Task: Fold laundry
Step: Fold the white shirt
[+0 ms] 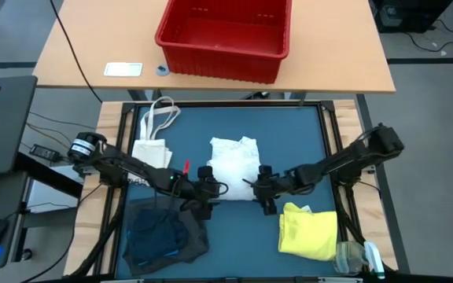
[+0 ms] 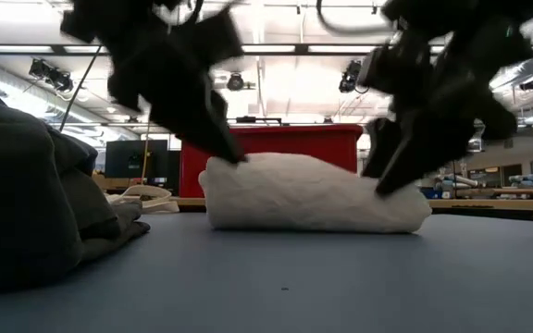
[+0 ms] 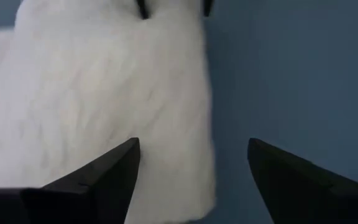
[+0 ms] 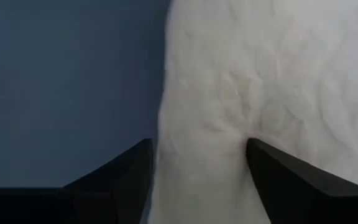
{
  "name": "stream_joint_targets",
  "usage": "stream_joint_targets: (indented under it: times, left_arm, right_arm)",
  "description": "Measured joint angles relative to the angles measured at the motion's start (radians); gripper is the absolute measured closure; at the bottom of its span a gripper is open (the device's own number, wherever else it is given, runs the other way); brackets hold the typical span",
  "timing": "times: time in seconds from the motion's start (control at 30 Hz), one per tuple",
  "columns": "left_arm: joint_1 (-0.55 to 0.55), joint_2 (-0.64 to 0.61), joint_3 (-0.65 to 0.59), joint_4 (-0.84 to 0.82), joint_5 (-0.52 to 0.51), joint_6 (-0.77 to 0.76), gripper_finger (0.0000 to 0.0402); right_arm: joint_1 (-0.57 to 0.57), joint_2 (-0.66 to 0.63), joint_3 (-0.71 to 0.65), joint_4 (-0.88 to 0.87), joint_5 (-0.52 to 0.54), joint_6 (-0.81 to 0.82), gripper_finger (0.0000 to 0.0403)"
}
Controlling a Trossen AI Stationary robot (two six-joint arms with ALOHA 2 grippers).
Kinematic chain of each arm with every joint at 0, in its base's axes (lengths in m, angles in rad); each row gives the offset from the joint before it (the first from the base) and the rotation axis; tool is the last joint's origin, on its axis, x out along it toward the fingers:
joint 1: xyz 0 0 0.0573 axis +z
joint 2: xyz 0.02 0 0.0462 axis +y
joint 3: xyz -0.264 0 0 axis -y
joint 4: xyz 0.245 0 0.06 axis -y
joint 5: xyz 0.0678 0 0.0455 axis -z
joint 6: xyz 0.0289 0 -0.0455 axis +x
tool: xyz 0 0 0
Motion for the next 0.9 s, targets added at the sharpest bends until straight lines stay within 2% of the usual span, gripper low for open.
stream_joint_targets:
  times: [0.13,0.23,0.47,0.63,0.73,0.9]
  left_arm:
    - [0.019,0.015,-0.076,0.056,-0.001,-0.023,0.0102]
    - [0.018,0.017,-0.076,0.044,0.002,-0.017,0.0109]
    - [-0.015,-0.006,0.137,-0.077,0.003,0.042,0.0113]
    - [-0.032,0.03,0.145,-0.105,0.015,0.065,0.0113]
    - [-0.047,0.064,0.101,-0.108,0.008,0.069,0.0113]
    - [-0.046,0.119,0.082,-0.092,-0.079,0.056,0.0113]
  right_arm:
    - [-0.015,0.085,-0.039,0.124,-0.003,0.064,0.0141]
    - [-0.015,0.09,-0.027,0.114,-0.004,0.083,0.0143]
    - [0.009,-0.091,0.042,0.022,-0.008,0.16,0.0144]
    - [0.044,-0.168,0.042,-0.079,0.032,0.206,0.0147]
    - [0.074,-0.156,0.041,-0.13,0.048,0.204,0.0148]
    - [0.106,-0.053,0.04,-0.096,0.082,0.123,0.0148]
